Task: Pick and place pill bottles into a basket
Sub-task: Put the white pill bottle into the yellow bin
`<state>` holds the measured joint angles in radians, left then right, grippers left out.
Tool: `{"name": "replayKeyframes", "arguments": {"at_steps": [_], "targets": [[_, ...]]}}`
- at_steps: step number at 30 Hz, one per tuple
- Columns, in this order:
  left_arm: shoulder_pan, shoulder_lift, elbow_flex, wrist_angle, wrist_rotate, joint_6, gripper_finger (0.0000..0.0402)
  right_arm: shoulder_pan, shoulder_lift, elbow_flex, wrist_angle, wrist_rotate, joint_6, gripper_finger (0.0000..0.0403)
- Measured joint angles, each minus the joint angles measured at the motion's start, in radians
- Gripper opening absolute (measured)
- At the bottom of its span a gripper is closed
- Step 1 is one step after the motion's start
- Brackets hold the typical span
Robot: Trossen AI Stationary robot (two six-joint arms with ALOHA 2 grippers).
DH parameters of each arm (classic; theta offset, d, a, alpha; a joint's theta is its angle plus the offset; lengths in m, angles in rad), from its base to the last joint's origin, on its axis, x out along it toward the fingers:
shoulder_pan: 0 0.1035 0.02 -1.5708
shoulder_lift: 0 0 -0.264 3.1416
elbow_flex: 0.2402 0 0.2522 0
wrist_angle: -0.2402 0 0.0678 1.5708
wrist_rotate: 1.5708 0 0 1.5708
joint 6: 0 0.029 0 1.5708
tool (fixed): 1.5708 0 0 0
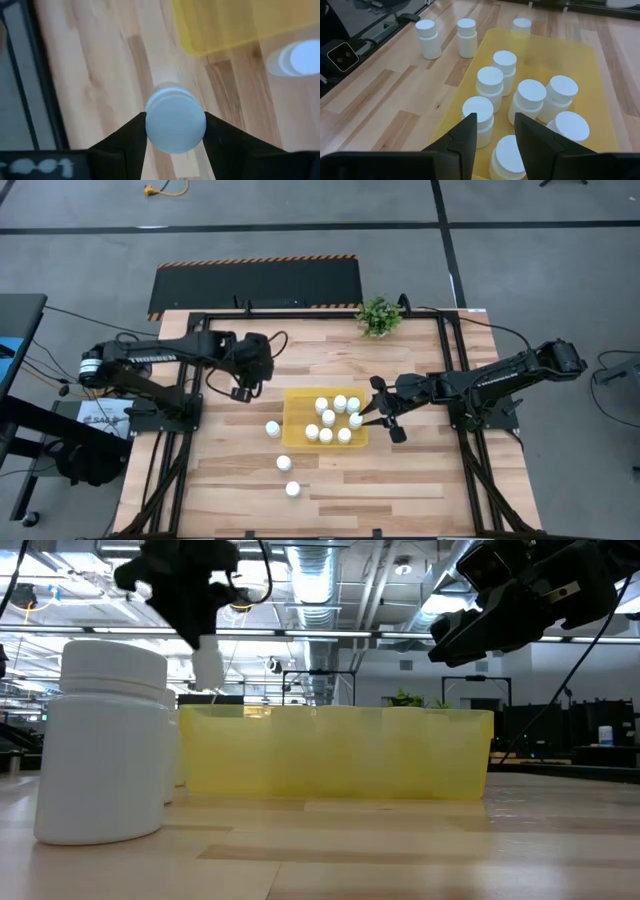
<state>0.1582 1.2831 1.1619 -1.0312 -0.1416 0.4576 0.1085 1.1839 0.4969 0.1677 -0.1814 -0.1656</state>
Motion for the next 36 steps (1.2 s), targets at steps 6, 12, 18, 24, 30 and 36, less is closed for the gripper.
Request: {"name": "replayKeyframes", "arguments": {"at_steps": [6,12,18,24,30,36], "targets": [[0.017,0.046,0.113,-0.021,0.036,0.017,0.0158,0.000,0.000,0.000,-0.002,-0.001,-0.008,0.0124],[0.021,0.166,0.222,-0.038,0.080,0.049,0.0159,0.000,0.000,0.000,-0.004,-0.003,-0.031,0.0124],[0.021,0.304,0.314,-0.032,0.146,0.072,0.0159,0.000,0.000,0.000,-0.011,-0.004,-0.045,0.0124],[0.007,0.396,0.355,-0.001,0.211,0.074,0.0159,0.000,0.000,0.000,-0.027,-0.005,-0.054,0.0124],[-0.023,0.424,0.355,0.048,0.235,0.074,0.0158,0.000,0.000,0.000,-0.047,-0.006,-0.056,0.0124],[-0.044,0.422,0.327,0.097,0.237,0.045,0.0158,0.001,0.000,0.000,-0.048,-0.017,-0.078,0.0124]]}}
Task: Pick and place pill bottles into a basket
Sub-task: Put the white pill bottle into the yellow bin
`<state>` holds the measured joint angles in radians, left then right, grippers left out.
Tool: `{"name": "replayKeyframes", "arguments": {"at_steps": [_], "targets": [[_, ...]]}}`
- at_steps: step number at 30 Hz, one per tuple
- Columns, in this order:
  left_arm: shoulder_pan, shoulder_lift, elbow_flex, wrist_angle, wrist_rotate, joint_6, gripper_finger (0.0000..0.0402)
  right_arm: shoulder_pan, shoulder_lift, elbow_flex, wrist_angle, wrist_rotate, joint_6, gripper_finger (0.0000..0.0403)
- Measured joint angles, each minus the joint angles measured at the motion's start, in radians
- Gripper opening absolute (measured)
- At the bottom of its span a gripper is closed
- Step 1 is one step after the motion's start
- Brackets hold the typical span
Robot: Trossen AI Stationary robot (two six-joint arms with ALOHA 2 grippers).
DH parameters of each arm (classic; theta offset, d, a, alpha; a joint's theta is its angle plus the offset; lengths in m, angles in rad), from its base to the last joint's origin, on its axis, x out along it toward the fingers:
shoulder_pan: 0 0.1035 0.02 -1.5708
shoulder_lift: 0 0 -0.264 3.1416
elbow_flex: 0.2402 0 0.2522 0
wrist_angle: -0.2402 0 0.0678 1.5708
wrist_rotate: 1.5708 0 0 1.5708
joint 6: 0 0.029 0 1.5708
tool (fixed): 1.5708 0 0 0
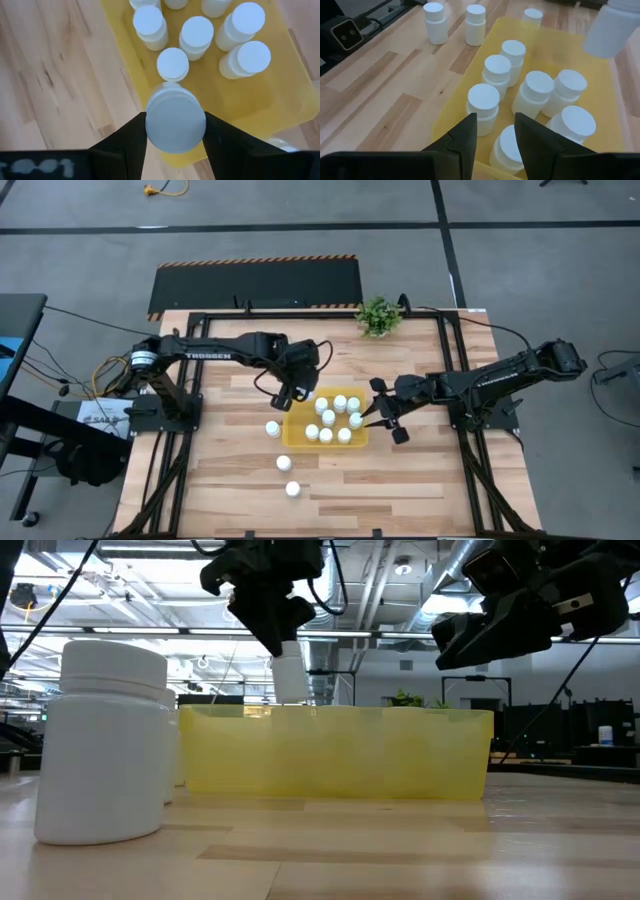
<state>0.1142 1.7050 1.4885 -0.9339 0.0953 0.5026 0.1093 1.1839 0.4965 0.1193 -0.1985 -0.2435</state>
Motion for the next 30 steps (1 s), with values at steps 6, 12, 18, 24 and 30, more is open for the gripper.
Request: {"name": "replayKeyframes", "arguments": {"at_steps": [6,12,18,24,30], "targets": [[-0.009,0.000,-0.049,0.039,0.003,-0.042,0.0158,0.000,0.000,0.000,-0.011,-0.012,-0.006,0.0124],[-0.008,0.000,-0.110,0.085,0.014,-0.063,0.0158,0.000,0.000,0.000,-0.020,-0.012,-0.019,0.0124],[-0.005,0.000,-0.172,0.145,0.041,-0.071,0.0158,0.000,0.000,0.000,-0.022,-0.012,-0.019,0.0124],[-0.003,0.000,-0.220,0.194,0.047,-0.073,0.0158,0.000,0.000,0.000,-0.022,-0.012,-0.019,0.0124],[-0.003,0.049,-0.223,0.212,0.050,-0.078,0.0158,0.000,0.000,0.000,-0.022,-0.012,-0.019,0.0124]]}}
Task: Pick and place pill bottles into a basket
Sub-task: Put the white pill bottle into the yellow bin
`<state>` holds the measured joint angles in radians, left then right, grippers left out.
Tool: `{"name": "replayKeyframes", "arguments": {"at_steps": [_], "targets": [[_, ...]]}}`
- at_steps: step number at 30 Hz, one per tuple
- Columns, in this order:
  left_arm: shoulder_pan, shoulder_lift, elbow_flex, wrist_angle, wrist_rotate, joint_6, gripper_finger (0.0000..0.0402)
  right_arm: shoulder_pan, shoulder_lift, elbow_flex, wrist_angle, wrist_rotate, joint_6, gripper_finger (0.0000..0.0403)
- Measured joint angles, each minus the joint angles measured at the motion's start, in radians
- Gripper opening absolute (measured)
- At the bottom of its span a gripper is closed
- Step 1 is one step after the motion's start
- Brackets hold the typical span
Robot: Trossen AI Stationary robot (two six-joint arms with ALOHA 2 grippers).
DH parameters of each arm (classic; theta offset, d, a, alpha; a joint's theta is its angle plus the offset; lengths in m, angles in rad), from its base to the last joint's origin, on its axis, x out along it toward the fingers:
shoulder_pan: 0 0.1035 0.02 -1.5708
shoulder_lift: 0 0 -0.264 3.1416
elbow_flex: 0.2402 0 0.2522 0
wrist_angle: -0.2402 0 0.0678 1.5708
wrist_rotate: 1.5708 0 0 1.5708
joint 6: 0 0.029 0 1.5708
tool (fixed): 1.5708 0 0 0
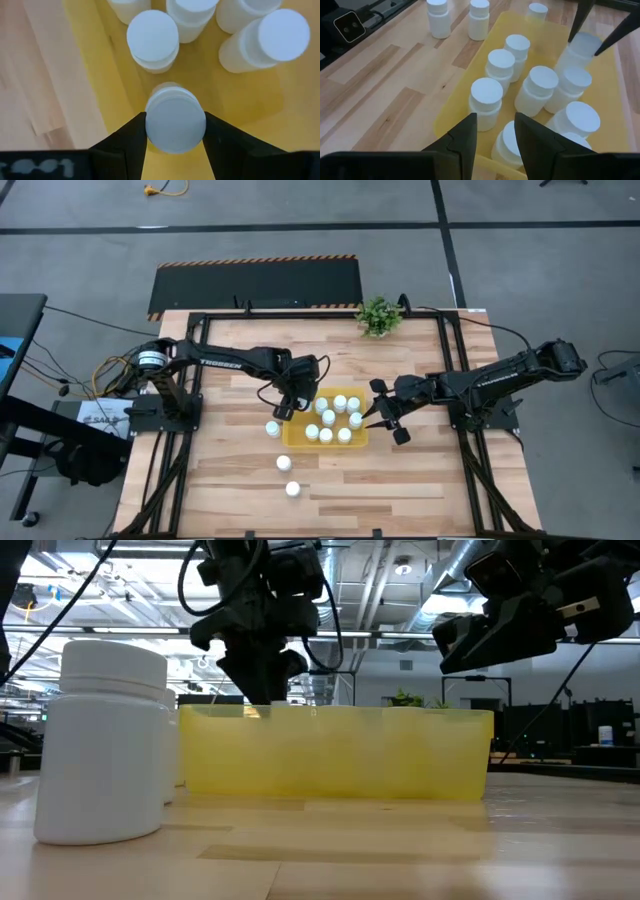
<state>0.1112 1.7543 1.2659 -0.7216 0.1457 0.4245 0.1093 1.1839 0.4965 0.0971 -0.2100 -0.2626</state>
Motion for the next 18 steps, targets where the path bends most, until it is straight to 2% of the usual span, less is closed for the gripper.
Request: {"name": "replayKeyframes", "arguments": {"at_steps": [18], "targets": [[0.000,0.015,0.001,0.012,0.003,0.033,0.0179,0.000,0.000,0.000,0.000,0.000,0.000,0.0124]]}}
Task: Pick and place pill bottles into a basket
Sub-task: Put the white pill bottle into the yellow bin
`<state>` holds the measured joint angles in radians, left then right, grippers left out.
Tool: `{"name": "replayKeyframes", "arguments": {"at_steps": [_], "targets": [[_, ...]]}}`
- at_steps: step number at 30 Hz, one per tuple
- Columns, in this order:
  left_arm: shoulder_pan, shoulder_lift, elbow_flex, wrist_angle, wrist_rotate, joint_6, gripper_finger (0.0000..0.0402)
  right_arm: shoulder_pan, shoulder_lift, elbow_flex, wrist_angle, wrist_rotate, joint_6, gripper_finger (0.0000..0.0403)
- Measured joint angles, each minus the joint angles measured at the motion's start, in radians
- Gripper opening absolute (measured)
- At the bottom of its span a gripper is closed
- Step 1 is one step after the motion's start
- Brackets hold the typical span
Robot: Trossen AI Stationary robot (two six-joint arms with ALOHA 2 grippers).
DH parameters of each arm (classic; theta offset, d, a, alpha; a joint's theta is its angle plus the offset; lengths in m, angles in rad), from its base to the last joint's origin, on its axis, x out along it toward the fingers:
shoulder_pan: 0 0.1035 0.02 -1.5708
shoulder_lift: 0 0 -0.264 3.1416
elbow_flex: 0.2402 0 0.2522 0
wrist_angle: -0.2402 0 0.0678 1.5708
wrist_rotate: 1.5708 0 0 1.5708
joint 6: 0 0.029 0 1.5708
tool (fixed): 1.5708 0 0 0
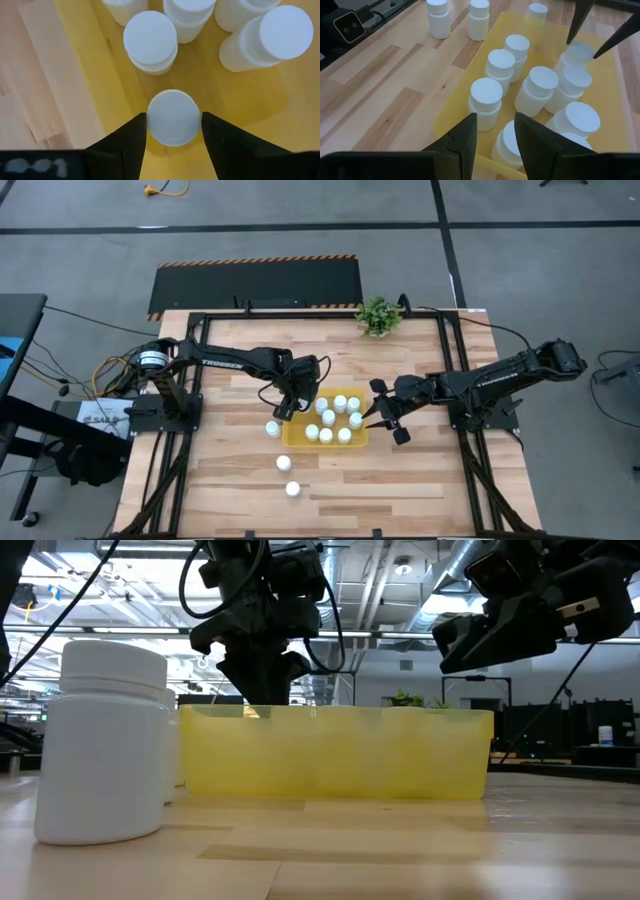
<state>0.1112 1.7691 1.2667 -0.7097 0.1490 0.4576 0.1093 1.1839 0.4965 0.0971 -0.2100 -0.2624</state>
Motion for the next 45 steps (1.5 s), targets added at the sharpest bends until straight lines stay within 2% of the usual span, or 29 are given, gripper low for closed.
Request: {"name": "replayKeyframes", "arguments": {"at_steps": [19,25,35,40,45], "targets": [[-0.007,0.000,0.001,-0.010,-0.030,-0.006,0.0181,0.000,0.000,0.000,0.000,-0.002,0.001,0.0124],[-0.021,-0.001,0.001,-0.010,-0.034,0.005,0.0181,0.000,0.000,0.000,0.000,-0.056,0.008,0.0124],[-0.027,-0.025,0.002,-0.015,-0.074,0.011,0.0183,0.000,0.000,0.000,-0.004,-0.057,0.018,0.0124],[-0.029,-0.034,0.036,-0.086,-0.105,0.011,0.0209,0.000,0.000,0.000,-0.015,-0.055,0.018,0.0124],[-0.032,-0.058,0.104,-0.218,-0.198,0.035,0.0248,0.000,0.000,0.000,-0.011,-0.054,0.019,0.0124]]}}
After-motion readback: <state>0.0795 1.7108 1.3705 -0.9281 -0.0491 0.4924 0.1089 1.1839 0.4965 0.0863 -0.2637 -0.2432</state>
